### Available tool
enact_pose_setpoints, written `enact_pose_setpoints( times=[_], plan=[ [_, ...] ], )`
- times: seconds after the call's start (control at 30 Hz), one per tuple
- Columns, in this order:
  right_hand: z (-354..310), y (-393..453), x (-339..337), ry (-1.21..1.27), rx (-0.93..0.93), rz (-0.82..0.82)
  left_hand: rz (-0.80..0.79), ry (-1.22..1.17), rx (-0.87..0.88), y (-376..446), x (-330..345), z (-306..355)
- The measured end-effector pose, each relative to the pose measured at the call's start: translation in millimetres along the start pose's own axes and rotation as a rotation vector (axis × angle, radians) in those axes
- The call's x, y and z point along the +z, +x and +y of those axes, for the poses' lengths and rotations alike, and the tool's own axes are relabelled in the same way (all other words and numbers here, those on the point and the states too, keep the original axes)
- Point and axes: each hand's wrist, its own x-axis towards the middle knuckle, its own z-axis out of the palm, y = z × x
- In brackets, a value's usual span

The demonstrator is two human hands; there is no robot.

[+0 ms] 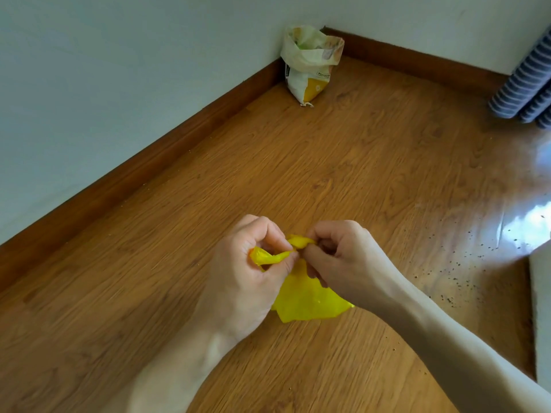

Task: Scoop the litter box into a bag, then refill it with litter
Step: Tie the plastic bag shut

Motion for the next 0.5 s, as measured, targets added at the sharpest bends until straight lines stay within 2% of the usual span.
enact_pose_setpoints(
  times=[0.1, 0.17, 0.23, 0.33, 0.5],
  plan=[
    [-7.8, 1.3, -4.1, 0.426, 0.171, -0.133, -0.033, -0.056, -0.035, -2.0, 0.9, 0.6],
    [-5.6, 1.8, -2.4, 0.417, 0.186, -0.122, -0.057, -0.053, -0.041, -3.1, 1.8, 0.2],
    [-0.8, 2.6, 2.4, 0.334, 0.154, -0.043, -0.076, -0.037, -0.044, -3.7, 2.6, -1.6],
    [4.0, 5.2, 4.0, 0.360, 0.156, 0.010, -0.085, -0.031, -0.050, -3.1, 2.3, -5.7],
    [12.1, 9.5, 2.9, 0.387, 0.179, 0.112, -0.024, -0.083, -0.080, 1.3, -5.5, -5.8]
  ],
)
